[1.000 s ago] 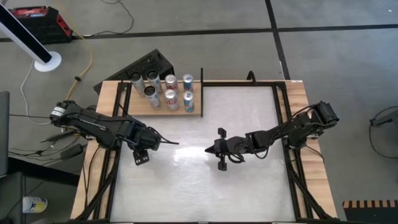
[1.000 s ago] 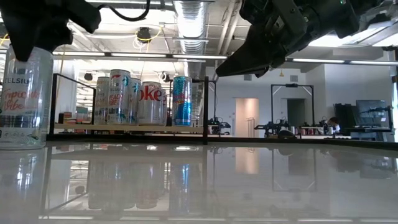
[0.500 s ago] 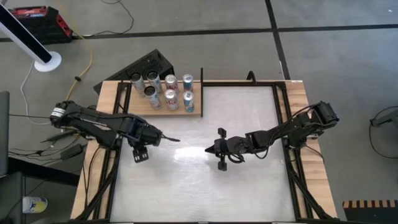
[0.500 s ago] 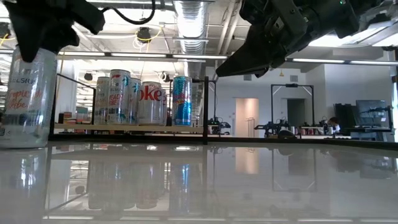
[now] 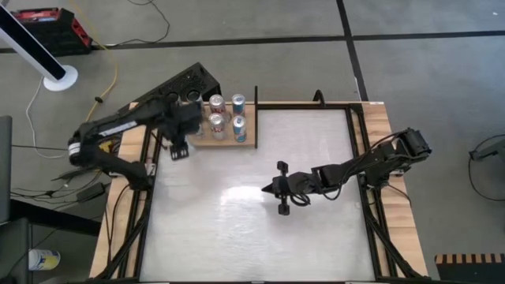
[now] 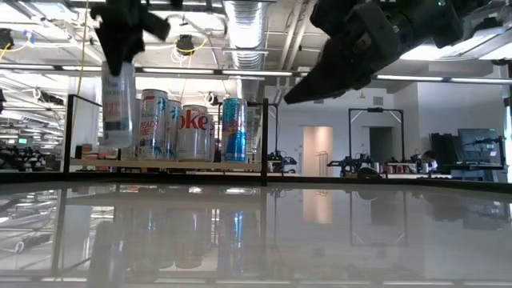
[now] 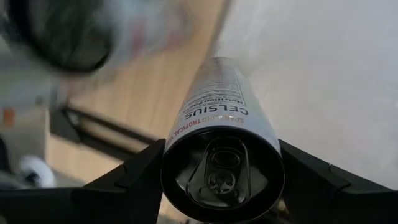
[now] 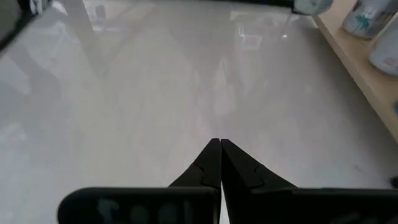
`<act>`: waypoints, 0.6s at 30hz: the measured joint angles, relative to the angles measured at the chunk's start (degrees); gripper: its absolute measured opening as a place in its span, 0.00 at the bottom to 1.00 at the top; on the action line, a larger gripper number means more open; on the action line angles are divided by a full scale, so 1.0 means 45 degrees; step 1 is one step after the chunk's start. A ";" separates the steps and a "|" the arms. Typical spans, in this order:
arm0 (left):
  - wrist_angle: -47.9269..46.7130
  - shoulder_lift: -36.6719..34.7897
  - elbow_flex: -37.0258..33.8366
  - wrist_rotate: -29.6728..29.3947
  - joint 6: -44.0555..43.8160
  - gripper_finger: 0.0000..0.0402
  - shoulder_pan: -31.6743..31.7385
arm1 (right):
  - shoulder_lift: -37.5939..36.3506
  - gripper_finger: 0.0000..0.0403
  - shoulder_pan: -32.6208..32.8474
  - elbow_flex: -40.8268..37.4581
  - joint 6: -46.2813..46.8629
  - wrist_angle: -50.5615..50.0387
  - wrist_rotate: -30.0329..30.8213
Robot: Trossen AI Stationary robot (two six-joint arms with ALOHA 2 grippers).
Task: Place canned beverage on shelf
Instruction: Put the white soda can on the shelf
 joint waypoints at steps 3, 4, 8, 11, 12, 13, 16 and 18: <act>-0.0055 0.0373 0.0000 0.0527 0.0665 0.59 0.1435 | -0.0504 0.07 -0.0011 0.0018 -0.0474 -0.0562 0.0002; -0.0165 0.0504 -0.0005 0.0547 0.0912 0.59 0.1780 | -0.0725 0.07 -0.0061 0.0011 -0.0636 -0.0967 0.0003; -0.0010 0.1113 -0.0005 0.0283 0.1991 0.59 0.2489 | -0.1656 0.07 -0.0306 -0.0011 -0.1087 -0.2037 0.0000; -0.0033 0.1355 0.0009 0.0013 0.2725 0.59 0.2830 | -0.2324 0.07 -0.0537 -0.0006 -0.1328 -0.2741 -0.0001; -0.0049 0.1416 0.0036 -0.0152 0.2955 0.59 0.2926 | -0.2522 0.07 -0.0608 -0.0006 -0.1383 -0.3028 0.0000; -0.0049 0.1441 0.0044 -0.0327 0.3164 0.59 0.3027 | -0.2707 0.07 -0.0678 -0.0006 -0.1429 -0.3228 -0.0002; -0.0044 0.1456 0.0044 -0.0717 0.3617 0.59 0.3280 | -0.3351 0.07 -0.0874 -0.0006 -0.1644 -0.4115 -0.0010; -0.0040 0.1479 0.0039 -0.1012 0.3778 0.59 0.3479 | -0.3801 0.07 -0.1037 -0.0006 -0.1673 -0.4622 -0.0005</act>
